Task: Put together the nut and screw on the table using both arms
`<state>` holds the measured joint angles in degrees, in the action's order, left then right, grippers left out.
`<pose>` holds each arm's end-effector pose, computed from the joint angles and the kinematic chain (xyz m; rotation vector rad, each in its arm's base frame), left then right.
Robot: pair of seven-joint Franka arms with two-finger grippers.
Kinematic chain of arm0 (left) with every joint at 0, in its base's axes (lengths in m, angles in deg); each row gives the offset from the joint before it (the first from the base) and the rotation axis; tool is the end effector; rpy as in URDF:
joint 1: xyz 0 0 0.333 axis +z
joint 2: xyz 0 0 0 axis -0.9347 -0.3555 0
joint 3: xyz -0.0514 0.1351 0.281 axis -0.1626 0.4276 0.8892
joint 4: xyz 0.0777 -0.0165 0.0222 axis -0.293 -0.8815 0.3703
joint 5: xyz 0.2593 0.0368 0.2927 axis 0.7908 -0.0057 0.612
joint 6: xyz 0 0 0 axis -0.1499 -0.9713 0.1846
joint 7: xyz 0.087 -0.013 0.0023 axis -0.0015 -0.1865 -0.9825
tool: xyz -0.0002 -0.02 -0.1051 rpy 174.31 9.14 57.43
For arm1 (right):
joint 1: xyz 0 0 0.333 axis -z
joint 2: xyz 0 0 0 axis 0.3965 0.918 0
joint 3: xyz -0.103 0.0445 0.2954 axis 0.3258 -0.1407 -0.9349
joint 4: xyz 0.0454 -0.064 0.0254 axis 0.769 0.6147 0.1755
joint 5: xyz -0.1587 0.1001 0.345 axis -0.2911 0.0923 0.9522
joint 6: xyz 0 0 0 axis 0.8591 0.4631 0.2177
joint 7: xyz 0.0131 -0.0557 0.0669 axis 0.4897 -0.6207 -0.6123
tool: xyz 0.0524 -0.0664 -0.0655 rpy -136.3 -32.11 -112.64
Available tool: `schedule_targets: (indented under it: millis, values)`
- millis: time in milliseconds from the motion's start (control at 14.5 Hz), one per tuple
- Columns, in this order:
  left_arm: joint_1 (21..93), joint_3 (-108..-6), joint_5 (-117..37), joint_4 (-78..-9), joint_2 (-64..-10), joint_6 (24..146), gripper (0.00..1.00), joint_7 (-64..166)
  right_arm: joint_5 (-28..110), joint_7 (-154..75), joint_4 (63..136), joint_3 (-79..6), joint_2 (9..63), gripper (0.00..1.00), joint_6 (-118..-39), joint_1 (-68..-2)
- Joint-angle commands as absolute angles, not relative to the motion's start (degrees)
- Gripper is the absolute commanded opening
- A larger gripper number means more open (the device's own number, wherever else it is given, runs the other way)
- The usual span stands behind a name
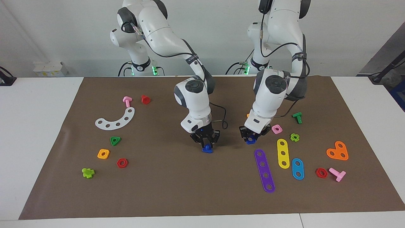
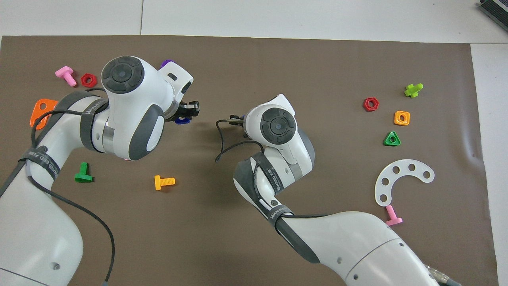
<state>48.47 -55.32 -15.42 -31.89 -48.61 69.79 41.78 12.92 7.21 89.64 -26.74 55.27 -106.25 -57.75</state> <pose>0.6153 -0.2477 0.3835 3.0906 0.0908 0.0837 0.6084 0.3788 0.3013 -2.9370 0.2198 -0.3585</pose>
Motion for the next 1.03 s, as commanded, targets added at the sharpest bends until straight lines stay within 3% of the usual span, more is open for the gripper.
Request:
schedule_targets:
  millis: [0,275,550,963]
  values:
    - [47.03,-54.48,-15.21,-28.54,-50.60,68.00,0.32,39.81,11.64,8.05,90.49,-26.03,52.71,1.00,-106.47,-57.29]
    - [44.75,-54.48,-15.30,-23.72,-52.79,65.28,0.32,37.96,11.55,5.51,90.66,-25.23,41.47,1.00,-95.33,-51.15]
    - [41.50,-54.30,-15.30,-15.55,-57.36,60.71,0.32,34.71,11.64,-2.92,90.58,-25.23,34.34,1.00,-85.74,-43.16]
    - [37.80,-54.39,-15.47,-8.68,-62.20,60.79,0.32,29.70,11.73,-17.34,90.14,-25.06,22.74,1.00,-66.50,-30.76]
